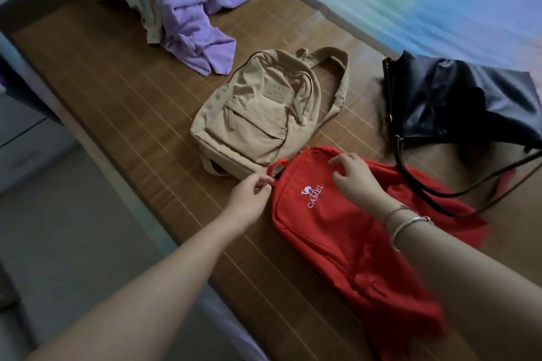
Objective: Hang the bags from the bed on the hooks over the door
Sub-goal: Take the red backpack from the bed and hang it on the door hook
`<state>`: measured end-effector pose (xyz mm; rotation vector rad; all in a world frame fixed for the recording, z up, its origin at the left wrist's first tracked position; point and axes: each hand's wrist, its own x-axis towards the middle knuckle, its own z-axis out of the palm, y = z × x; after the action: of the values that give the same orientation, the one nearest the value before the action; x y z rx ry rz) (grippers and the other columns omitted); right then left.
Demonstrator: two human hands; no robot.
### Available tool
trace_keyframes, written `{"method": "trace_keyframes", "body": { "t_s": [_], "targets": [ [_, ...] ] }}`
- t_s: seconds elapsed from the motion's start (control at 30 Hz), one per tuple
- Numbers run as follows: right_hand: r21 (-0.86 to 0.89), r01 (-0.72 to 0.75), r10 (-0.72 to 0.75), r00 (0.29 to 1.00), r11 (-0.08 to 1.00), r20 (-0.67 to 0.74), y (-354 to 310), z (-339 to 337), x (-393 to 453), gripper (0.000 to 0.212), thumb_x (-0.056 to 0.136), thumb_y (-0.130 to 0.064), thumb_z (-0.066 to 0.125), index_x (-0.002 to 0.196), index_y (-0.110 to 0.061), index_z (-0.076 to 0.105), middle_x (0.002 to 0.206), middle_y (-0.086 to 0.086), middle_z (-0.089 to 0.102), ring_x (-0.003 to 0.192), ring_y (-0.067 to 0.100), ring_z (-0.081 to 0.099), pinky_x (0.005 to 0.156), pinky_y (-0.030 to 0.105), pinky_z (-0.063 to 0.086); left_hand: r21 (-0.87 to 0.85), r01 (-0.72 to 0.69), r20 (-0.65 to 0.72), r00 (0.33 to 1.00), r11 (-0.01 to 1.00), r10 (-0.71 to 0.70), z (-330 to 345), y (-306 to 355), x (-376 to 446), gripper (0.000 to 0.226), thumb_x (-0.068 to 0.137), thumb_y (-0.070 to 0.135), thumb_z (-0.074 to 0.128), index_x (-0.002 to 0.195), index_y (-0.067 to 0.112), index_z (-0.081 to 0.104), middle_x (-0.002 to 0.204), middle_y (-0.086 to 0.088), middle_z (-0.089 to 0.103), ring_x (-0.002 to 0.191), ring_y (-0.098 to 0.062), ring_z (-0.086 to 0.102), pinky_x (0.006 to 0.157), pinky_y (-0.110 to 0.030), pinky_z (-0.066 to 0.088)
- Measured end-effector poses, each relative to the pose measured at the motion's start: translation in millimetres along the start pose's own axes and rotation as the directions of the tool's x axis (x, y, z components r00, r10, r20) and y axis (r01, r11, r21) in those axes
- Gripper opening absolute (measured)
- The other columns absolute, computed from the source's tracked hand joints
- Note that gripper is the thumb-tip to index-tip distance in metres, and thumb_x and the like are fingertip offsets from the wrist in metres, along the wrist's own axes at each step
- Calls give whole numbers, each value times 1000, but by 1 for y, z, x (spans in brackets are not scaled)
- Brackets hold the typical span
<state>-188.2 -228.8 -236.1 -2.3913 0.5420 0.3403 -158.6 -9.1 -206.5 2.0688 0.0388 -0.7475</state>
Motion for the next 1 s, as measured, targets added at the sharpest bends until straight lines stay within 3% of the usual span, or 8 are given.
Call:
{"method": "trace_keyframes", "body": {
  "t_s": [0.13, 0.3, 0.43, 0.53, 0.6, 0.83, 0.93, 1.0],
  "targets": [
    [-139, 11, -7, 1000, 990, 30, 21, 14, 49, 34, 82, -11, 48, 113, -13, 63, 145, 18, 38, 138, 32, 28, 114, 41, 24, 6, 61, -12, 998, 998, -61, 16, -14, 33, 21, 93, 14, 49, 108, 14, 64, 105, 3, 60, 98, -9, 53, 82, -15, 35],
    [-267, -84, 128, 980, 960, 154, 41, 28, 83, 29, 83, -22, 47, 106, -23, 65, 153, 14, 29, 145, 30, 13, 116, 51, 2, 10, 109, -3, 994, 994, -109, 21, -25, 55, 22, 93, 12, 49, 110, 10, 64, 115, -5, 63, 108, -15, 56, 92, -20, 38],
    [-293, -67, 100, 990, 954, 100, 50, 32, 85, 22, 80, -11, 48, 96, -16, 62, 118, 14, 53, 121, 33, 45, 115, 55, 7, 31, 134, -7, 991, 991, -133, 22, -29, 60, 25, 93, 14, 50, 115, 12, 61, 121, -5, 62, 105, -12, 55, 90, -21, 38],
    [-179, -27, 20, 999, 984, -41, 47, 25, 79, 25, 71, 3, 44, 92, -9, 48, 95, 13, 57, 95, 35, 55, 96, 46, 37, 11, 143, -2, 990, 990, -143, 23, -27, 60, 33, 92, 15, 53, 125, 12, 53, 131, -6, 55, 111, -18, 56, 92, -25, 41],
    [-20, -37, 37, 998, 999, -41, 42, 16, 73, 28, 68, 5, 44, 91, -9, 40, 87, 12, 59, 83, 34, 57, 80, 43, 45, 1, 139, -3, 990, 990, -139, 23, -23, 58, 42, 89, 16, 57, 130, 14, 47, 137, -6, 51, 116, -24, 55, 96, -30, 44],
    [320, -59, 82, 995, 945, -60, 2, -31, 23, 40, 66, 9, 51, 97, -16, 50, 66, -6, 55, 63, 12, 53, 55, 24, 42, 327, -85, 68, 996, 941, 66, 11, 11, 38, 87, 70, 30, 78, 143, 22, 32, 148, -6, 38, 136, -27, 35, 114, -36, 27],
    [389, 10, 51, 988, 921, -146, -25, -62, -7, 41, 64, 11, 54, 97, -14, 55, 67, -1, 58, 62, 16, 53, 54, 25, 43, 471, -140, 125, 988, 871, 91, -2, 30, 19, 76, 61, 42, 79, 130, 29, 49, 134, -3, 56, 127, -28, 45, 109, -38, 36],
    [413, 67, 13, 982, 908, -188, -44, -80, -29, 41, 63, 13, 55, 98, -9, 57, 68, 4, 59, 64, 19, 54, 57, 30, 45, 450, -181, 135, 982, 875, 133, -12, 41, 6, 62, 61, 34, 77, 120, 30, 58, 116, -2, 67, 114, -26, 57, 97, -39, 46]
  ]
}}
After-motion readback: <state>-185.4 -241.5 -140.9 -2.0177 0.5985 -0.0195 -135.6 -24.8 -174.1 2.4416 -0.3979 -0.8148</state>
